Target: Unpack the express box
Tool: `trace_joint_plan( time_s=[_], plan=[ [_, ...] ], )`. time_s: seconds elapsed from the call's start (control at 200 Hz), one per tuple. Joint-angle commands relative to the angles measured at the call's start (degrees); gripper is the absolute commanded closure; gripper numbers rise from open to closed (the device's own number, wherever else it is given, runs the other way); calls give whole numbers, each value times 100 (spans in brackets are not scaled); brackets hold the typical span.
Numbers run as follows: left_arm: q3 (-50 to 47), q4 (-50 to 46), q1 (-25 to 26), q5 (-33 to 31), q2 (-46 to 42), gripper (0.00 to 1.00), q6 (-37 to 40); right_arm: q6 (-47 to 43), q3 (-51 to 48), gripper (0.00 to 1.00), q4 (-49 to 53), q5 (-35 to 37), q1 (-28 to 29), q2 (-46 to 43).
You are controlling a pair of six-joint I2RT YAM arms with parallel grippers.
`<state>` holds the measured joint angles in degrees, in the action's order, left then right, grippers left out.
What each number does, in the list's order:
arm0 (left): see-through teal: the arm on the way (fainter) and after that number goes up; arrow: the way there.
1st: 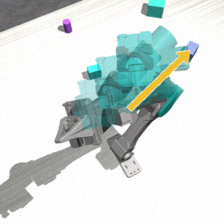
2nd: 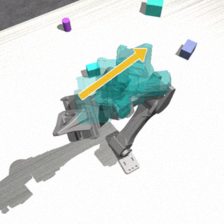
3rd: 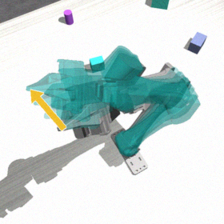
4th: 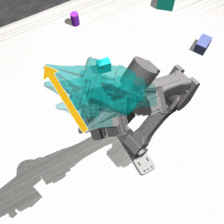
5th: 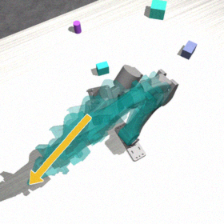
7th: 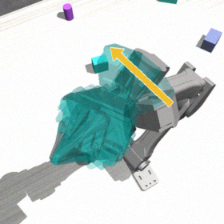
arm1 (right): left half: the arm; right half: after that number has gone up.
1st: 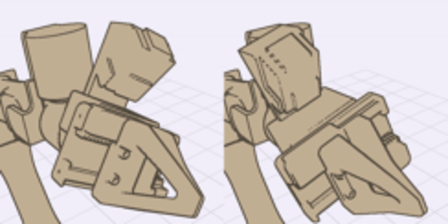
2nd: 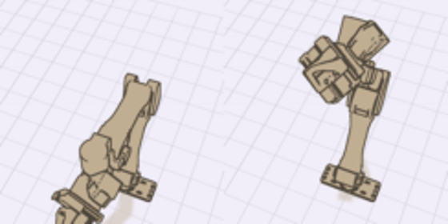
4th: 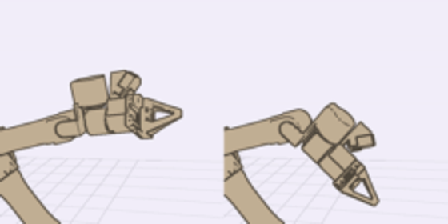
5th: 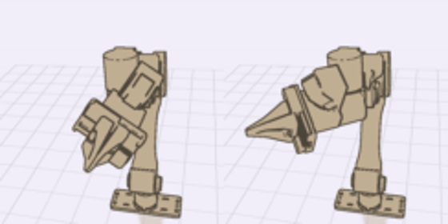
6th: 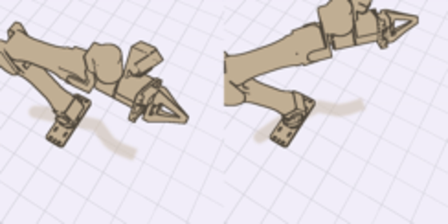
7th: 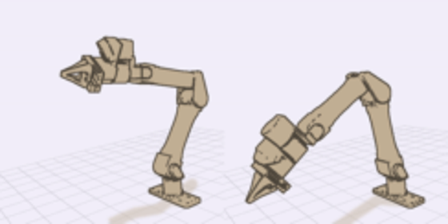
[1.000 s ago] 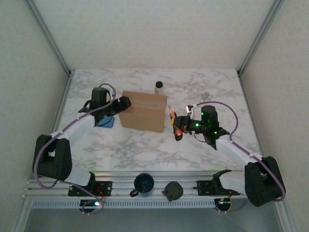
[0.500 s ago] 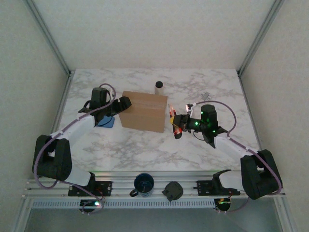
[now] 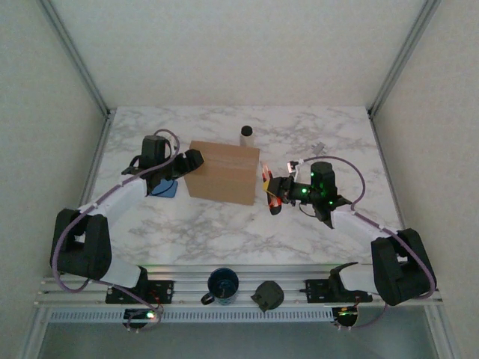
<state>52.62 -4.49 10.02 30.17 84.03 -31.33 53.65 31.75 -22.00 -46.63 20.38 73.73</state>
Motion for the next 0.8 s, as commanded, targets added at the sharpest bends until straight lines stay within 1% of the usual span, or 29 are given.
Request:
trace_joint_plan(
  time_s=[0.0, 0.796],
  plan=[
    [-294, -896, 52, 15, 140, 24, 49, 58, 75, 100, -279, -150, -25, 37],
    [-295, -881, 50, 32, 122, 24, 31, 128, 293, 100, -433, -208, 69, 330]
  ],
)
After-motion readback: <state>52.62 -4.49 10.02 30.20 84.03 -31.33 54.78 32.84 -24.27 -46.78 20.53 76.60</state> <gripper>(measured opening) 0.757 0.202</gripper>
